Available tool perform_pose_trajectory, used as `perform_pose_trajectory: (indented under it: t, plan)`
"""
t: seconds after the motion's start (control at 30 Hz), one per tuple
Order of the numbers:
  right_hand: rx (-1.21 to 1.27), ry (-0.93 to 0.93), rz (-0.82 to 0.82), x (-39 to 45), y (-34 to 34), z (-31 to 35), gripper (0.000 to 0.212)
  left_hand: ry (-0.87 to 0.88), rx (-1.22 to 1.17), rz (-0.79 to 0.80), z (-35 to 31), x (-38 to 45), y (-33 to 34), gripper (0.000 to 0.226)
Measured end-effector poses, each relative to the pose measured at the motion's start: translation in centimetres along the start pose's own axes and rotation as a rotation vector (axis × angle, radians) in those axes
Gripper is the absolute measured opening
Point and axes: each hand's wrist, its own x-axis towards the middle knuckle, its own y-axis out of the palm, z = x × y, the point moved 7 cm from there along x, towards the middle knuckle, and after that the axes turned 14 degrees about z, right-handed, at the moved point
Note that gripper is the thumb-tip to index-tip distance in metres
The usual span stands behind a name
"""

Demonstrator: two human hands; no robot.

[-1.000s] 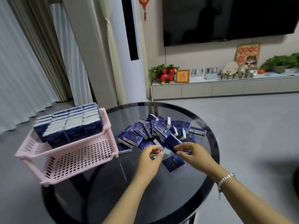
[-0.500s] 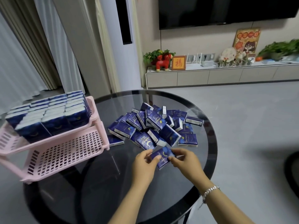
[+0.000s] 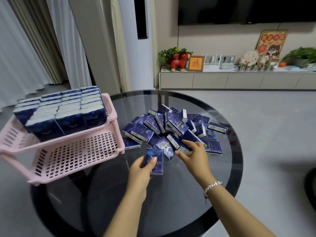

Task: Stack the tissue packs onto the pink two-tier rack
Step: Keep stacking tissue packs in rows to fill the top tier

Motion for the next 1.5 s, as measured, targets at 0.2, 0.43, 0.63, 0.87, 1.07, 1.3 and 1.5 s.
perform_pose_trajectory:
  t: [0.2,0.43,0.63,0.87,1.07,1.3,1.5]
  plan:
    - [-0.15,0.006,-0.019,1.1,0.5,-0.2,0.036,-0.005,-0.083,0.02,-0.1,0.1,0.1,0.013]
    - [0.093,-0.082,-0.141,-0.8,-2.1,1.7,0.023,0.014,-0.139,0.053,-1.1,-0.5,0.2,0.03]
    - [0.24,-0.07,0.018,-1.4,-2.5,3.3,0.03,-0.015,-0.109,0.085,-1.6,-1.8,0.1,0.027]
    - [-0.005,-0.163,0.176,-1.4,0.4,6.7,0.025,-0.05,-0.068,0.238,-2.1,-2.9,1.1,0.032]
    - [-0.003,-0.172,0.168,0.1,2.7,6.8,0.016,-0.001,-0.064,0.264,-2.1,-2.4,1.2,0.026]
    - [0.195,-0.102,0.185,0.6,3.9,6.5,0.025,-0.007,-0.115,0.122,-1.6,-1.5,-0.2,0.024]
    - [-0.16,0.088,0.125,1.4,3.2,3.5,0.022,-0.001,-0.252,-0.031,-1.7,-1.1,-1.7,0.02]
